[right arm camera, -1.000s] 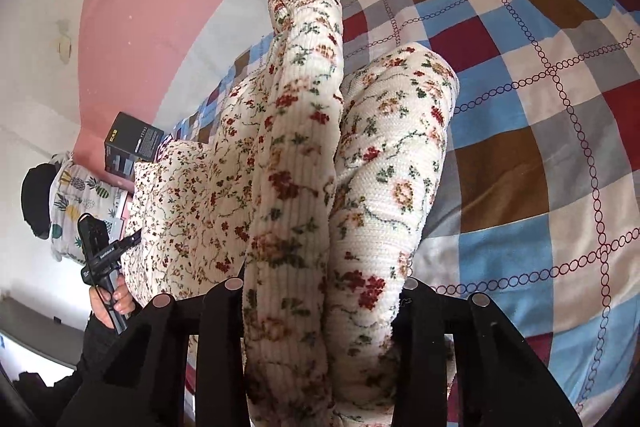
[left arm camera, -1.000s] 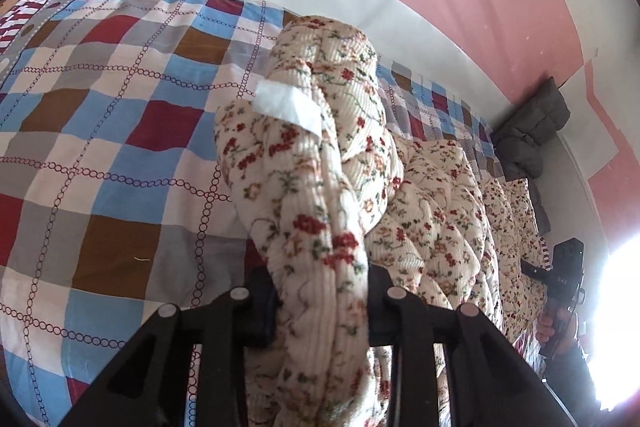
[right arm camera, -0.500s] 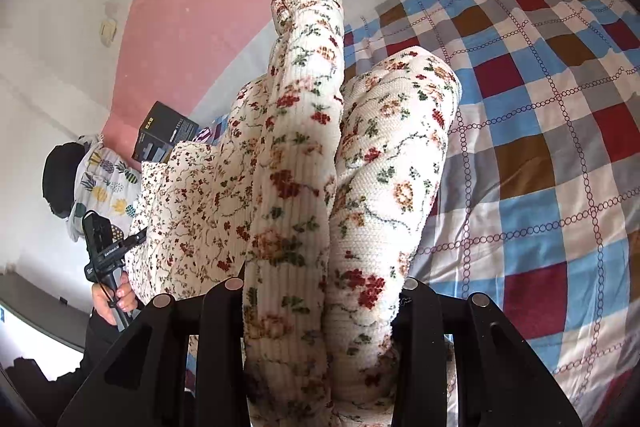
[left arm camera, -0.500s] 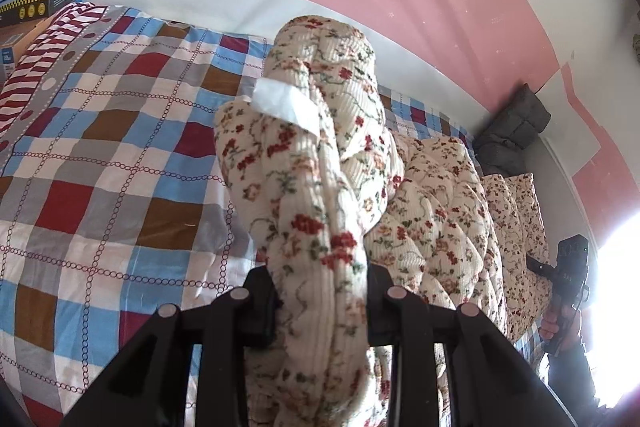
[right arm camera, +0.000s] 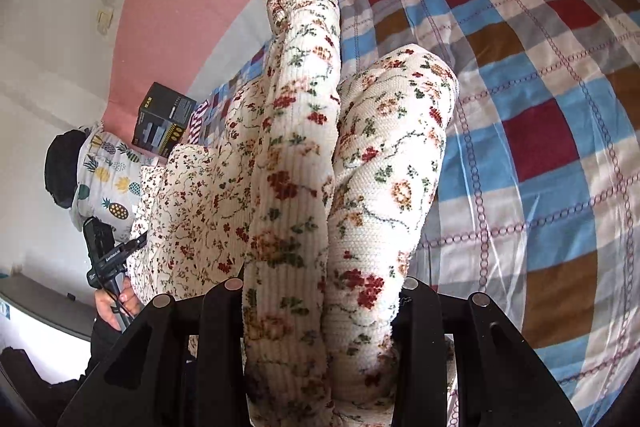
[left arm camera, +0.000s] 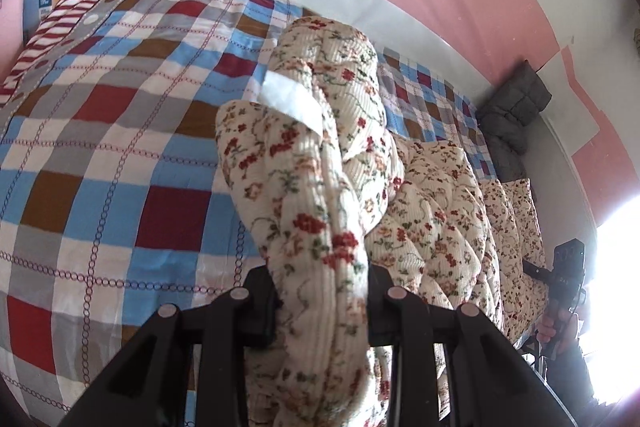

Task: Fold large clothes
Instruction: 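Lift the held edge and fold it over the jacket with both tools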

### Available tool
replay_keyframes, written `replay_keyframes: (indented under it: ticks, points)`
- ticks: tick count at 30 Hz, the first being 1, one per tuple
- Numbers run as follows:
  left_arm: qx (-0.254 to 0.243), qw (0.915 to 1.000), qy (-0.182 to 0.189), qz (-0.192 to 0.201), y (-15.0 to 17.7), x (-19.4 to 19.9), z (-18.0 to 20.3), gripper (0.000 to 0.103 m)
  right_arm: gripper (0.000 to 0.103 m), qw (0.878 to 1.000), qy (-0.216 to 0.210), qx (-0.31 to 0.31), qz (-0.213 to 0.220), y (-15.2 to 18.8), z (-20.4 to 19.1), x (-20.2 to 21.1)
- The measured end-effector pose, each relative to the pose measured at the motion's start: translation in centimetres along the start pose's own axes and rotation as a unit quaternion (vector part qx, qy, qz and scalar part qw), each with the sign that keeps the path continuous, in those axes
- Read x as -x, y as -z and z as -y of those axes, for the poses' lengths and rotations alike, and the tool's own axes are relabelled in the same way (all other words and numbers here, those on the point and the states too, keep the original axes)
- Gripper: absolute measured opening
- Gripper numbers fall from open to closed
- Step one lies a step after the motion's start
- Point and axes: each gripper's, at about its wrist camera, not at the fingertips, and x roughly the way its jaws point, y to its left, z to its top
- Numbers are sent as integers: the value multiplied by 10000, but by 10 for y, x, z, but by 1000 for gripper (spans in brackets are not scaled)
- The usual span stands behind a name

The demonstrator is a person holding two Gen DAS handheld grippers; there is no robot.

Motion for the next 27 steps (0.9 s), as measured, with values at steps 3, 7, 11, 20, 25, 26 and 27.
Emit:
replay_keyframes:
  ticks: [3, 7, 11, 20, 25, 26, 27]
  points:
    - [184, 9997, -33, -125, 28, -15, -23, 32, 37, 9998, 11, -139, -162, 22, 13, -14]
    - [523, 9984, -1, -224, 61, -41, -61, 33, 39, 9989, 138, -318, -304, 45, 36, -39]
    - [819, 9963, 264, -49, 78, -50, -82, 37, 44, 9978, -62, -632, -212, 55, 60, -44]
    - [718, 9974, 85, -47, 73, -50, -75, 39, 47, 9976, 108, -650, -209, 54, 54, -47]
    - [622, 9980, 91, 66, 63, -31, -61, 35, 44, 9979, 91, -638, -53, 56, 25, -39]
    - [550, 9984, 103, 109, 59, -26, -58, 35, 43, 9983, 65, -575, -11, 54, 18, -35]
    - [483, 9987, 106, 148, 55, -20, -54, 35, 43, 9987, 33, -509, 24, 51, 12, -31]
